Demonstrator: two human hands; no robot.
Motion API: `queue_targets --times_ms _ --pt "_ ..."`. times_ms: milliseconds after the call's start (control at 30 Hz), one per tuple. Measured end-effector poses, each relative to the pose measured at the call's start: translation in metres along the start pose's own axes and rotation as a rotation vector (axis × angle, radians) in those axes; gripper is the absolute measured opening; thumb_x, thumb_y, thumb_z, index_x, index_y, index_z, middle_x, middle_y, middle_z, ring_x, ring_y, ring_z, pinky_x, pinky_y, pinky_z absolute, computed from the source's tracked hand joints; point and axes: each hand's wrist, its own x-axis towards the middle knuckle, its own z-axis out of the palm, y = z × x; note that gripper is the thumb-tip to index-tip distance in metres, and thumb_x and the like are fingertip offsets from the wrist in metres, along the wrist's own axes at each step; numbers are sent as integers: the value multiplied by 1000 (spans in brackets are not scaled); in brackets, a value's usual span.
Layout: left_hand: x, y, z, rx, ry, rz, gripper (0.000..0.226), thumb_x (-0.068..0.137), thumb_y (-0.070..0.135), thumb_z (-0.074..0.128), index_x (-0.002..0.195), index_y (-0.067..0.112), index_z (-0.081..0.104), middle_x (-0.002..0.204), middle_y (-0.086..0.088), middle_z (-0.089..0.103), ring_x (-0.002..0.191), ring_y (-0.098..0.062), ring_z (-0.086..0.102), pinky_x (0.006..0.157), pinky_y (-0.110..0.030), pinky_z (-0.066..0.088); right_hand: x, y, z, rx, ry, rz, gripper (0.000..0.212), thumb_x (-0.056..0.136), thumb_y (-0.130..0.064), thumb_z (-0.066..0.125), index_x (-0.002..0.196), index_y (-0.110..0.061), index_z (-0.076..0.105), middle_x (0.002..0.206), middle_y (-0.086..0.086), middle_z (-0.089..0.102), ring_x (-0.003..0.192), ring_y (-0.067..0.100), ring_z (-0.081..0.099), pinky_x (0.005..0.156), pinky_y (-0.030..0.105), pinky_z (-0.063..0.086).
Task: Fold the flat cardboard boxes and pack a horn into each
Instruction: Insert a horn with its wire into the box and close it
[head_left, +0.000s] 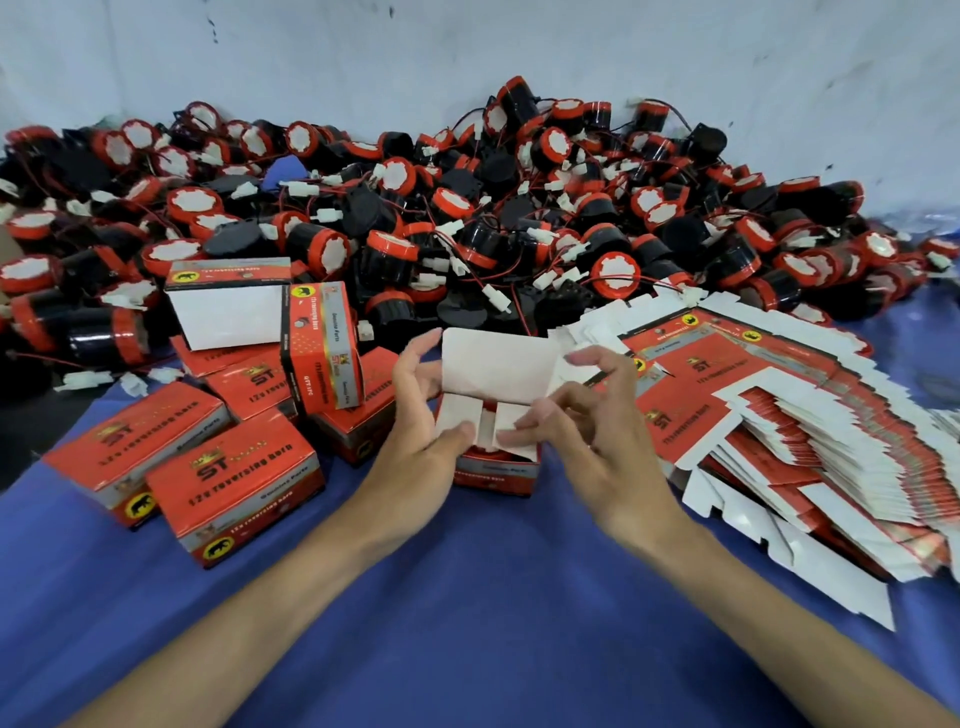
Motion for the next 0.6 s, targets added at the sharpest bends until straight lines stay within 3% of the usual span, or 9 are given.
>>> queue_targets --times_ms 100,200,267,333,433,533,600 --pt "0 2 -1 9 -15 11 45 93 -11 45 111 30 42 112 11 51 98 16 51 80 -4 40 6 0 -4 119 -15 116 41 88 -54 42 126 -45 30 78 -7 73 82 8 72 93 21 44" --pt "-2 4 0 80 0 52 28 94 -9 47 106 17 49 109 6 54 99 4 53 85 -12 41 3 0 -3 68 -29 83 25 90 -47 48 111 -37 59 85 -11 75 86 7 71 79 16 50" --pt "-3 4 -2 105 -5 65 20 94 -1 54 109 11 54 113 4 58 107 -3 55 89 -18 42 -1 -2 -2 -7 -12 12 16 91 -37 56 104 -37 64 89 -15 74 86 7 70 70 22 53" --pt "-5 6 -8 130 -47 74 27 89 19 62 114 12 57 116 4 61 111 -6 56 92 -22 44 -4 -3 -3 3 -10 -28 18 91 -25 59 104 -36 65 89 -23 72 85 0 69 66 17 50" --pt "-3 6 -20 258 -116 134 50 82 46 55 121 16 60 118 9 63 112 -8 57 91 -20 44 -5 1 -5 -8 -32 -37 24 89 -15 62 107 -32 65 90 -22 72 87 -1 68 71 12 49" --pt "0 4 -26 439 -126 237 45 88 47 55 122 20 62 122 15 61 116 4 53 93 -9 38 -7 6 -4 -80 -22 -70 27 88 -9 65 108 -28 67 93 -20 72 89 -1 68 78 13 50" --pt "2 3 -28 532 -140 308 40 89 36 58 125 18 61 124 18 57 118 10 48 98 -6 32 -8 8 -1 -198 41 -135 25 85 -13 66 109 -20 70 95 -12 72 91 4 69 93 23 49"
